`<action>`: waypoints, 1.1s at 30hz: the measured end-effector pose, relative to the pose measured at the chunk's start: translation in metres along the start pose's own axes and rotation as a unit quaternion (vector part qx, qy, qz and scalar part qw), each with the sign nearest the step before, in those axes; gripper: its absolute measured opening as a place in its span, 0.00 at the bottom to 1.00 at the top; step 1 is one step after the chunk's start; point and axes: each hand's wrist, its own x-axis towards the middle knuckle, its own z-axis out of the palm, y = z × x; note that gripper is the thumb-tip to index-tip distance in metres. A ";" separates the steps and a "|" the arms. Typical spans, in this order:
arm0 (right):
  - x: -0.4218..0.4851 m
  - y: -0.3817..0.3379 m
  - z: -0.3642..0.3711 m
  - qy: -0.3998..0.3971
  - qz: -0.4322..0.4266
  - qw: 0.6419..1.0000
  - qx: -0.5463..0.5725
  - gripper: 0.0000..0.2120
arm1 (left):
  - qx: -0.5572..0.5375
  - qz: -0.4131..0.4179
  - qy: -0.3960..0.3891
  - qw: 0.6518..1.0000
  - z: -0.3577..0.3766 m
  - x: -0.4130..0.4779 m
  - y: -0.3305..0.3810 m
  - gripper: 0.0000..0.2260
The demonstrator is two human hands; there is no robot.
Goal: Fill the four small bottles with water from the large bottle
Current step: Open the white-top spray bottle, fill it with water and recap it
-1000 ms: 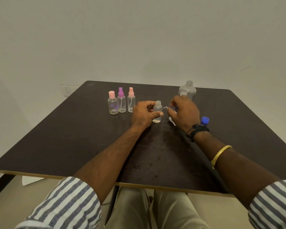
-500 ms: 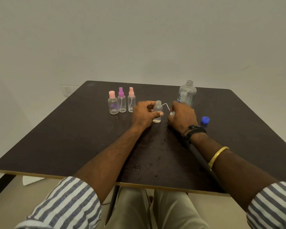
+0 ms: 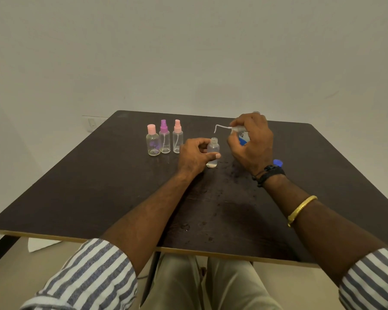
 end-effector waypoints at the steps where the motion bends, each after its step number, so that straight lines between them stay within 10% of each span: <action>1: -0.001 0.000 -0.001 -0.002 -0.005 1.000 0.005 0.06 | -0.001 0.000 0.001 1.000 0.000 0.000 -0.001 0.22; 33: 0.004 -0.016 0.008 -0.104 0.061 0.990 0.076 0.12 | 0.018 0.019 -0.002 1.000 0.002 0.005 -0.007 0.22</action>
